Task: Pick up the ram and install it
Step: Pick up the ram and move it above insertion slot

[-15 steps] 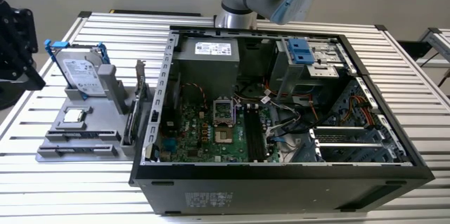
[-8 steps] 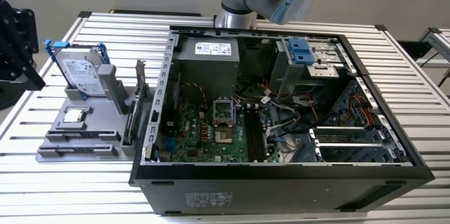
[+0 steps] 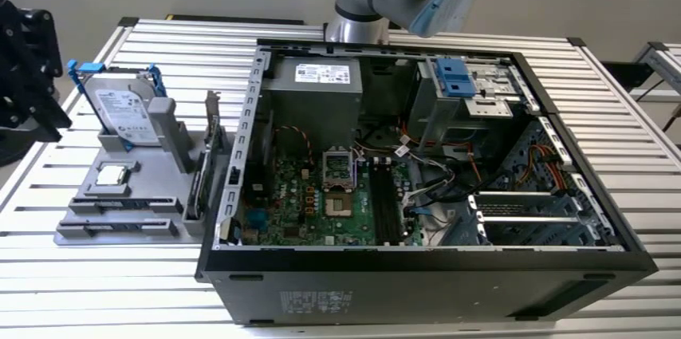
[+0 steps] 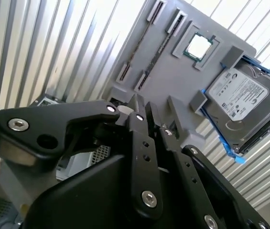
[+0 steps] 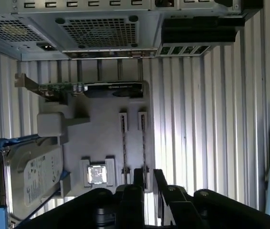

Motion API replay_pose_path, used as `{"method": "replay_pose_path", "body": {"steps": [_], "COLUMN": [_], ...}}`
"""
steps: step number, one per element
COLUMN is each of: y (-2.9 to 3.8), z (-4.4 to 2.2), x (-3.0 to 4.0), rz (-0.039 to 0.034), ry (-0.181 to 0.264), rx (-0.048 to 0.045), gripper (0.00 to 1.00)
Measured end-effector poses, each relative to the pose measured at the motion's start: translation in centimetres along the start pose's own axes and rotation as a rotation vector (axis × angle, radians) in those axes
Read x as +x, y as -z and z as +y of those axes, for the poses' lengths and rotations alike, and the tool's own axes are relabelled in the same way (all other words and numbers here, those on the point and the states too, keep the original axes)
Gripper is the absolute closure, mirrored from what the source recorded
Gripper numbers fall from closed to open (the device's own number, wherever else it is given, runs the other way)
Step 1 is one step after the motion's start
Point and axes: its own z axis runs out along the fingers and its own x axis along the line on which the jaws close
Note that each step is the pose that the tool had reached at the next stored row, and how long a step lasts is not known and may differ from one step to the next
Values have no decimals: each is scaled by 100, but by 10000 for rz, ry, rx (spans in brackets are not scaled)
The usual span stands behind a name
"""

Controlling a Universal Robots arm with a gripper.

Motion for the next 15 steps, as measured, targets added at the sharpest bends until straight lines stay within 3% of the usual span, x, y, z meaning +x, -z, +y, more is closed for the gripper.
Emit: {"method": "replay_pose_path", "body": {"steps": [10,15], "y": [-1,-41], "z": [-2,-4], "x": [1,1], "rz": [-10,10], "ry": [-191,281], "rx": [2,18], "gripper": [0,0]}}
